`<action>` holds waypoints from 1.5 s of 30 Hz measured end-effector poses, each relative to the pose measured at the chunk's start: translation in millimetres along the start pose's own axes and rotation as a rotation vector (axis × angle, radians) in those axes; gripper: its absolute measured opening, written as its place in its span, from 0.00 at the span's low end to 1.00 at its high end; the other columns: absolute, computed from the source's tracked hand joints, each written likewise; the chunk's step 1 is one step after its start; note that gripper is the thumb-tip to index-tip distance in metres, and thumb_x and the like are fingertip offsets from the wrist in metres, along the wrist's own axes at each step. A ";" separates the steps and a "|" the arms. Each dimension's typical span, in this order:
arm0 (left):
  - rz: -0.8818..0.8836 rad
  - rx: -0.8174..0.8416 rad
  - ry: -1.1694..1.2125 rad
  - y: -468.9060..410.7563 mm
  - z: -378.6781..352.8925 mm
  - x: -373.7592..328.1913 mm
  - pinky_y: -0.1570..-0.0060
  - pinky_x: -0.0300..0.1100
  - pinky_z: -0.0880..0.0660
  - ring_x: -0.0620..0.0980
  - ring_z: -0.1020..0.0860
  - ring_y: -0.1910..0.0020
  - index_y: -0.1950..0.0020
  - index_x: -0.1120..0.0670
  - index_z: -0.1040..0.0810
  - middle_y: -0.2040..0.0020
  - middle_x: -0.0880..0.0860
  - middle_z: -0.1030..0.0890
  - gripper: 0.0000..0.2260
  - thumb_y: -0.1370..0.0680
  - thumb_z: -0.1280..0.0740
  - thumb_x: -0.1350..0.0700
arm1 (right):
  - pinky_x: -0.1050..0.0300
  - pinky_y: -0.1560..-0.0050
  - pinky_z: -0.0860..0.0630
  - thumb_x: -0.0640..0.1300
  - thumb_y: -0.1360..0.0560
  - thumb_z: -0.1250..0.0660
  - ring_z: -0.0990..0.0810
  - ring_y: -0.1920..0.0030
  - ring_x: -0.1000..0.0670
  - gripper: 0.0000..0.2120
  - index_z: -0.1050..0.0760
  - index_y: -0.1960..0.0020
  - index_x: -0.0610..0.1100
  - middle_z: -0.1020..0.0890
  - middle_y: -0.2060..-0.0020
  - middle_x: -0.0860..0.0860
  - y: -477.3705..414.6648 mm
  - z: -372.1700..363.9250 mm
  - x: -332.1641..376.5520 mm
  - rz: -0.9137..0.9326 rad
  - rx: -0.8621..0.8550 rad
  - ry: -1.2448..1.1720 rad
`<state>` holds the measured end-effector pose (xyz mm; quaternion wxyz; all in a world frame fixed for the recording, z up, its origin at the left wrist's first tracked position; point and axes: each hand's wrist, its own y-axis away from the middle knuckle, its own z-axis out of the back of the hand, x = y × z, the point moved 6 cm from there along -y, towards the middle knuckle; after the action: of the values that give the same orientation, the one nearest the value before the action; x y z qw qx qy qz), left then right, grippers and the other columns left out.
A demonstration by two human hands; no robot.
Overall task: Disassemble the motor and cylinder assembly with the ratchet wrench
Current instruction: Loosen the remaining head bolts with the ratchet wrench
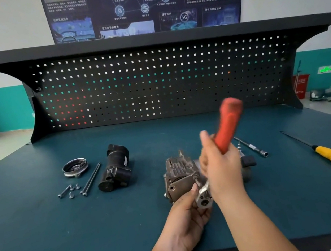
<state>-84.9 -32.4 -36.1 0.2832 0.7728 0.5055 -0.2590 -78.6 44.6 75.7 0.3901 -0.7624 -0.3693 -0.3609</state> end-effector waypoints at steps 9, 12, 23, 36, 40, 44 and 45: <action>0.008 -0.027 -0.022 -1.9 0.9 0.9 0.69 0.35 0.23 0.46 0.18 0.69 0.69 0.55 0.15 0.64 0.53 0.16 0.08 0.34 0.31 0.53 | 0.65 0.83 0.45 0.50 0.20 0.40 0.44 0.82 0.57 0.18 0.42 0.66 0.48 0.43 0.80 0.57 5.0 60.2 -29.7 -0.249 -0.408 -0.565; 0.015 -0.025 -0.006 -1.2 0.9 0.5 0.69 0.35 0.23 0.45 0.19 0.69 0.69 0.54 0.15 0.64 0.53 0.16 0.07 0.34 0.30 0.53 | 0.66 0.83 0.45 0.47 0.20 0.40 0.43 0.82 0.58 0.19 0.42 0.67 0.48 0.42 0.81 0.57 0.1 48.9 -20.3 -0.177 -0.326 -0.463; 0.034 0.021 -0.063 -6.0 0.4 5.2 0.52 0.44 0.24 0.50 0.19 0.60 0.56 0.56 0.17 0.58 0.56 0.16 0.10 0.32 0.31 0.52 | 0.64 0.76 0.38 0.45 0.25 0.32 0.38 0.80 0.57 0.14 0.34 0.66 0.48 0.34 0.81 0.57 -7.7 -45.4 0.9 -0.042 0.498 0.430; 0.024 0.000 0.012 -6.7 5.1 3.6 0.67 0.37 0.23 0.47 0.19 0.67 0.61 0.56 0.16 0.61 0.54 0.16 0.06 0.33 0.31 0.55 | 0.67 0.81 0.43 0.41 0.23 0.36 0.41 0.82 0.58 0.14 0.36 0.65 0.47 0.37 0.81 0.56 -7.0 -15.1 0.0 -0.125 0.256 -0.042; 0.002 -0.009 -0.017 -7.1 4.5 3.4 0.66 0.37 0.24 0.46 0.18 0.68 0.66 0.55 0.15 0.62 0.54 0.16 0.07 0.34 0.31 0.54 | 0.67 0.83 0.47 0.44 0.20 0.40 0.44 0.82 0.59 0.19 0.42 0.67 0.48 0.41 0.81 0.57 -14.8 19.8 -8.1 -0.201 -0.034 -0.343; -0.002 -0.002 -0.042 -7.2 2.5 3.0 0.68 0.36 0.24 0.46 0.18 0.68 0.68 0.55 0.16 0.63 0.54 0.16 0.07 0.34 0.30 0.54 | 0.66 0.83 0.46 0.49 0.20 0.40 0.45 0.82 0.57 0.19 0.42 0.67 0.48 0.43 0.80 0.56 -9.8 53.0 -28.1 -0.336 -0.290 -0.543; -0.007 0.004 -0.041 -7.6 2.4 2.9 0.68 0.36 0.24 0.46 0.18 0.68 0.69 0.55 0.16 0.63 0.54 0.16 0.07 0.35 0.30 0.54 | 0.66 0.84 0.45 0.49 0.20 0.40 0.44 0.82 0.57 0.18 0.41 0.66 0.48 0.43 0.80 0.56 -7.3 57.4 -32.1 -0.355 -0.325 -0.573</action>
<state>-91.2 -29.8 -41.2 0.2911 0.7660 0.5018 -0.2769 -84.7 88.1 26.2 0.0761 -0.8087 -0.5276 -0.2487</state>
